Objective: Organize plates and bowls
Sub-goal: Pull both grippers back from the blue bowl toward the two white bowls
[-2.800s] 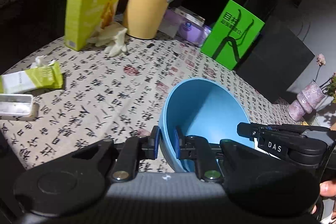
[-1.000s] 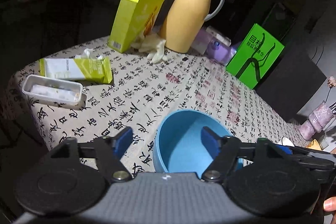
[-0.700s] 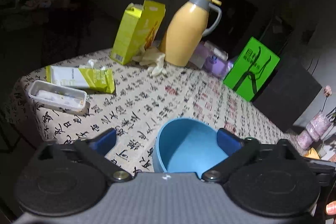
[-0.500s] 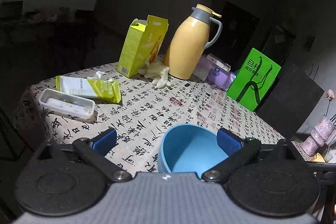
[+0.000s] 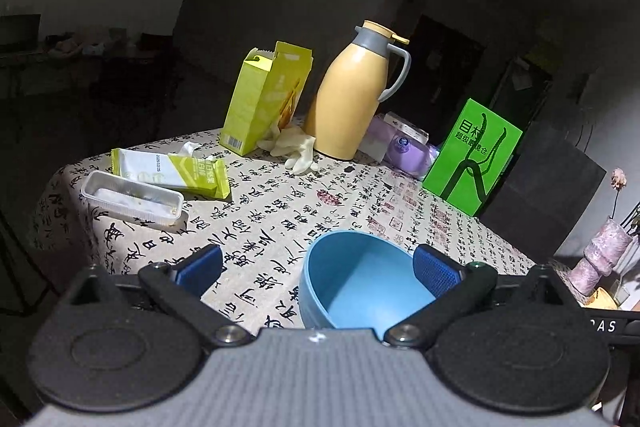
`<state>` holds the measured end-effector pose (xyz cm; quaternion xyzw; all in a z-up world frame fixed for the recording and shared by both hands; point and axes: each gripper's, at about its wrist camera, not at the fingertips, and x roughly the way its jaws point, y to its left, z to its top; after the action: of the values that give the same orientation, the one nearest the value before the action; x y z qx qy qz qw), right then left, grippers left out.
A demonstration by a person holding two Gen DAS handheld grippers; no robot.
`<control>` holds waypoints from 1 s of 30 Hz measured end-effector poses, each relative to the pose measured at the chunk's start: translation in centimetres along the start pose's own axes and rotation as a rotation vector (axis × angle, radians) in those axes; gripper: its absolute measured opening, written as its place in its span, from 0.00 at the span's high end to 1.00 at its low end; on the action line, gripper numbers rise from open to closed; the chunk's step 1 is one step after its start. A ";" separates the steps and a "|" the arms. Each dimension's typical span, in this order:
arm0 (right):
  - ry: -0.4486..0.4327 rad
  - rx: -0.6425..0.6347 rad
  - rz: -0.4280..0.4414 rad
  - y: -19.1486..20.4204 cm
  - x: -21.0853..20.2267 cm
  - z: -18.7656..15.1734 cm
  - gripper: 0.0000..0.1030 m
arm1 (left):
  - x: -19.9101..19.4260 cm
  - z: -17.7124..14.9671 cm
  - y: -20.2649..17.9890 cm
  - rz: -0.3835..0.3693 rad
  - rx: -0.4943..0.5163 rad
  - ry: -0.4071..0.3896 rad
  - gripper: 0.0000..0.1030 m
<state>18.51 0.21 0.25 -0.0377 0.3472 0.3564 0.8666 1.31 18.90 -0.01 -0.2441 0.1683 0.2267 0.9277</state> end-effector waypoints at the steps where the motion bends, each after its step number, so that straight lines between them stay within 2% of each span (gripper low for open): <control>1: -0.002 -0.001 0.001 0.0 -0.1 -0.1 0.00 | -0.1 0.0 0.0 -0.002 0.000 0.000 0.00; 14: -0.038 0.009 -0.015 -1.0 -2.0 -0.9 0.00 | -0.8 -0.4 -0.8 -0.043 0.040 -0.027 0.00; 22: -0.075 0.053 -0.046 -3.5 -4.2 -2.1 0.00 | -1.5 -1.0 -1.8 -0.104 0.089 -0.052 0.00; 30: -0.145 0.116 -0.084 -6.8 -7.4 -3.8 0.00 | -1.7 -1.5 -2.8 -0.127 0.121 -0.059 0.00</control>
<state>16.95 -10.45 0.77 0.0237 0.3017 0.3007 0.9044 1.00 15.31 0.50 -0.1909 0.1384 0.1640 0.9579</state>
